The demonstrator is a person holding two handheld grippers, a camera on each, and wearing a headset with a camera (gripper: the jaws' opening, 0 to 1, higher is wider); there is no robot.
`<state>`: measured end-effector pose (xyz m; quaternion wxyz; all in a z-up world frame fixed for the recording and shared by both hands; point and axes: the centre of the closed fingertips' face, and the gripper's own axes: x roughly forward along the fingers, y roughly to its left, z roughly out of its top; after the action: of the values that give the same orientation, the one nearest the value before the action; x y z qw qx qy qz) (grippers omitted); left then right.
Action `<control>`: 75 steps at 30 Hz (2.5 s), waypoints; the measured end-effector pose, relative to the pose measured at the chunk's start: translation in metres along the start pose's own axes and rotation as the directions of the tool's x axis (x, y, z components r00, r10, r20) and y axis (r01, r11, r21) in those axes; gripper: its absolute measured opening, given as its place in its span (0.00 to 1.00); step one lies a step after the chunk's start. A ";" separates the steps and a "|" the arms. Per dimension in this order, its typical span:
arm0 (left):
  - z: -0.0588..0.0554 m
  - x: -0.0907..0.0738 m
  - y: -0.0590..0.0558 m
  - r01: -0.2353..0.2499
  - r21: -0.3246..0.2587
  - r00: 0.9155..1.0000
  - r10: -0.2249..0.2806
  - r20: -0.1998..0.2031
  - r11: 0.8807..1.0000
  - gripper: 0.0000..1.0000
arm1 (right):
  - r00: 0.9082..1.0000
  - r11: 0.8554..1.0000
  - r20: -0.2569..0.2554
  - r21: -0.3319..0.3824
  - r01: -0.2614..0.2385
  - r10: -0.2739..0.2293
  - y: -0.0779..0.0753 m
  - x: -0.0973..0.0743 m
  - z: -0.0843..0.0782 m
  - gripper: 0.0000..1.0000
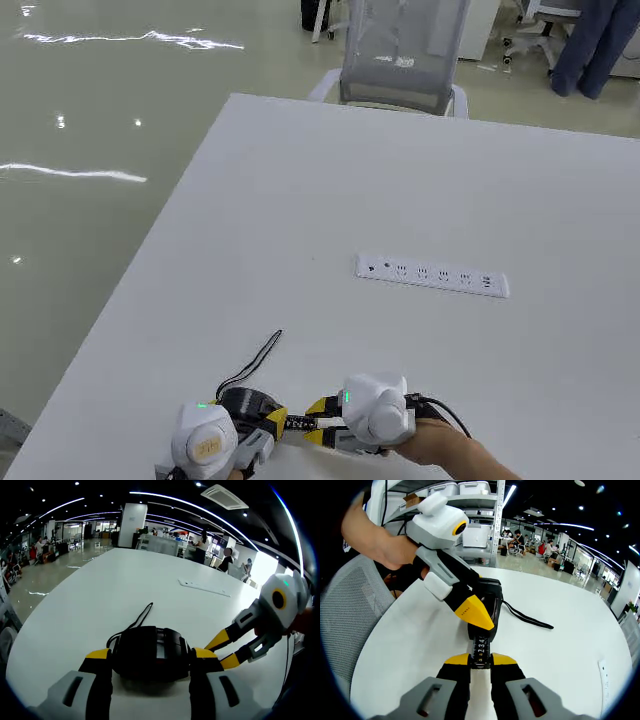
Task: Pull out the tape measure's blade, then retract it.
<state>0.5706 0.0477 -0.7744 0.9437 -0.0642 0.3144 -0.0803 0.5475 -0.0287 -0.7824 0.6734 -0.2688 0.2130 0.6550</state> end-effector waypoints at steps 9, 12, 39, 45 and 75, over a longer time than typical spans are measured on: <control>0.001 0.000 0.000 0.002 0.000 1.000 -0.002 -0.001 1.000 0.59 | 1.000 1.000 0.001 0.001 0.000 0.000 0.000 0.002 0.001 0.13; 0.001 0.000 -0.001 0.003 -0.001 1.000 -0.003 0.000 1.000 0.59 | 1.000 1.000 0.002 0.000 0.000 0.000 0.000 0.003 0.001 0.13; 0.000 0.001 0.000 0.013 0.003 1.000 -0.013 0.001 1.000 0.59 | 1.000 1.000 0.003 0.012 0.001 -0.001 0.000 0.013 0.005 0.13; 0.000 0.001 0.001 0.014 -0.002 1.000 -0.014 0.001 1.000 0.59 | 1.000 1.000 0.000 0.016 0.003 -0.003 -0.001 0.016 0.004 0.13; -0.001 0.002 -0.001 0.002 0.022 1.000 -0.002 -0.003 1.000 0.59 | 1.000 0.999 -0.007 0.040 0.024 -0.023 -0.001 0.029 0.006 0.13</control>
<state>0.5715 0.0462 -0.7756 0.9439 -0.0539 0.3146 -0.0847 0.5501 -0.0022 -0.7964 0.6856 -0.2599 0.2253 0.6416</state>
